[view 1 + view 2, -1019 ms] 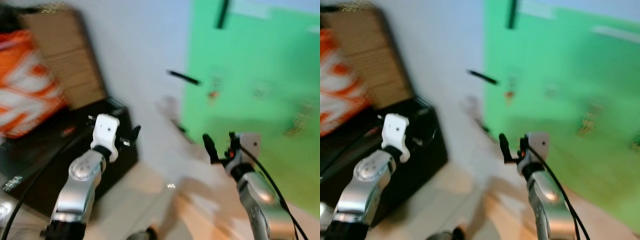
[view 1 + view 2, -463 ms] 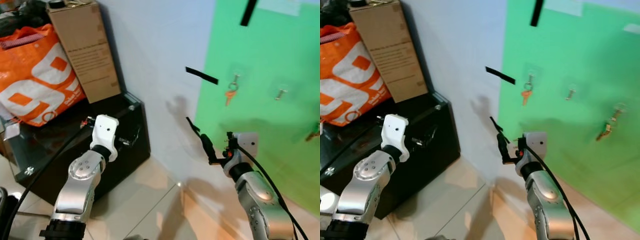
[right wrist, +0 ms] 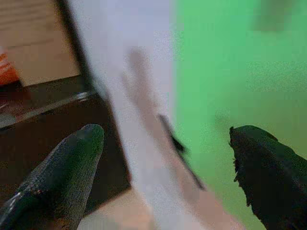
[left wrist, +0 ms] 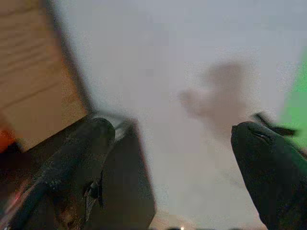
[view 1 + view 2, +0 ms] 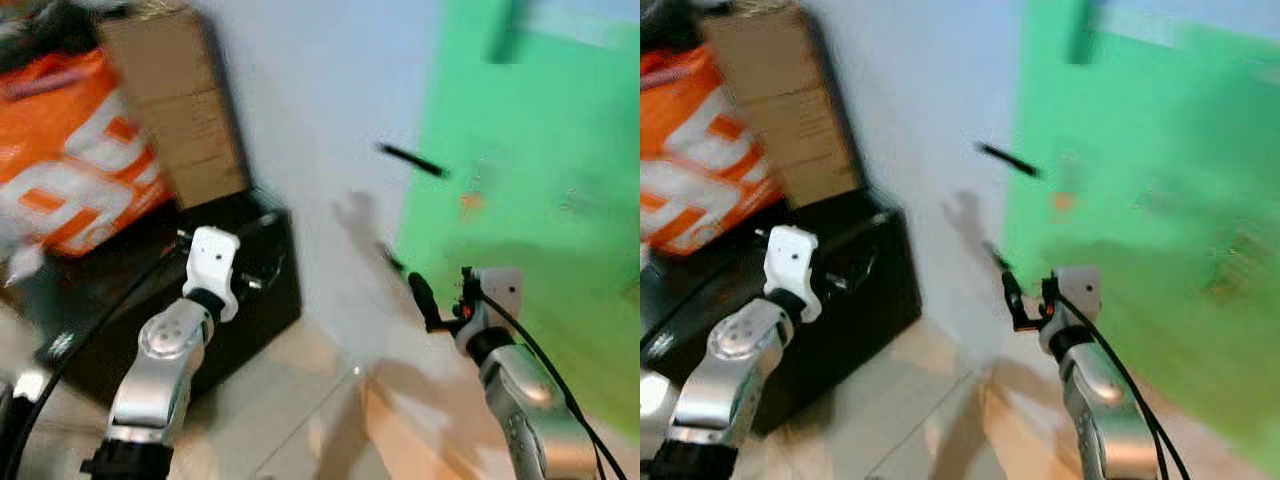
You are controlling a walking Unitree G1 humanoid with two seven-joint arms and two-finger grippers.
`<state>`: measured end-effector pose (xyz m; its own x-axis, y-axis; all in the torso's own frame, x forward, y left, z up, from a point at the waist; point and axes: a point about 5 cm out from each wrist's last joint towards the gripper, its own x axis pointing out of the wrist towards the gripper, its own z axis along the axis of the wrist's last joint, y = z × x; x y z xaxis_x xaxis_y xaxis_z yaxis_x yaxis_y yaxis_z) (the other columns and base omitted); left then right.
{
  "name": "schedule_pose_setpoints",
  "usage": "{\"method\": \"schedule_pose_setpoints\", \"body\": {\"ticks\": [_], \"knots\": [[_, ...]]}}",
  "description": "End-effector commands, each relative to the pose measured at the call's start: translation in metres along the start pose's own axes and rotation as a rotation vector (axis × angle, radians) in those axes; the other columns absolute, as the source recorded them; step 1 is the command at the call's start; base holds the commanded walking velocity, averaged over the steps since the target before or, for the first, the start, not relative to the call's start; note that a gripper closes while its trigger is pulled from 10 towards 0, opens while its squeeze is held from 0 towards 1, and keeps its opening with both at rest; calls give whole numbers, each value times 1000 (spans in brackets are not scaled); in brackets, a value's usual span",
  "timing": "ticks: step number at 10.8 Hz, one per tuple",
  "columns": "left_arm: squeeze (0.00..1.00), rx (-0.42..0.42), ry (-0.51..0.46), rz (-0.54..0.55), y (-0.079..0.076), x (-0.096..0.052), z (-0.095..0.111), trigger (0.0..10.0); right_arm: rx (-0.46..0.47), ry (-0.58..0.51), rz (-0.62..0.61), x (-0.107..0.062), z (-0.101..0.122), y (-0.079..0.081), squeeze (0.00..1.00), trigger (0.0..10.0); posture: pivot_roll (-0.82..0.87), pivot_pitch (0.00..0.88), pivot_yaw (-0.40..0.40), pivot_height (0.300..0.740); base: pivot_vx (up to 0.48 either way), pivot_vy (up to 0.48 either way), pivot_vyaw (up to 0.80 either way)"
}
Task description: Hang keys on a hook
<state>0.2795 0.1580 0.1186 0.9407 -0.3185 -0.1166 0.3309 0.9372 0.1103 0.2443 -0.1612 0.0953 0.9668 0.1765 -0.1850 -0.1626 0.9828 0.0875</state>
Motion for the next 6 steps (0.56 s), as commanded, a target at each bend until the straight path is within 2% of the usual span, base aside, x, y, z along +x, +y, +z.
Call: {"method": "schedule_pose_setpoints", "body": {"ticks": [1,2,6], "knots": [[0,8,7,27,6,-2,1,10000,-2,4,16,3,1,5,1000,10000,-118,0,75,740,352,0,781],[0,9,7,27,6,-2,2,10000,-2,3,14,3,1,5,1000,10000,-117,0,75,740,352,0,781],[12,24,5,27,5,0,4,10000,-15,-7,-10,5,4,3,1000,10000,-119,0,75,740,356,0,0]]}}
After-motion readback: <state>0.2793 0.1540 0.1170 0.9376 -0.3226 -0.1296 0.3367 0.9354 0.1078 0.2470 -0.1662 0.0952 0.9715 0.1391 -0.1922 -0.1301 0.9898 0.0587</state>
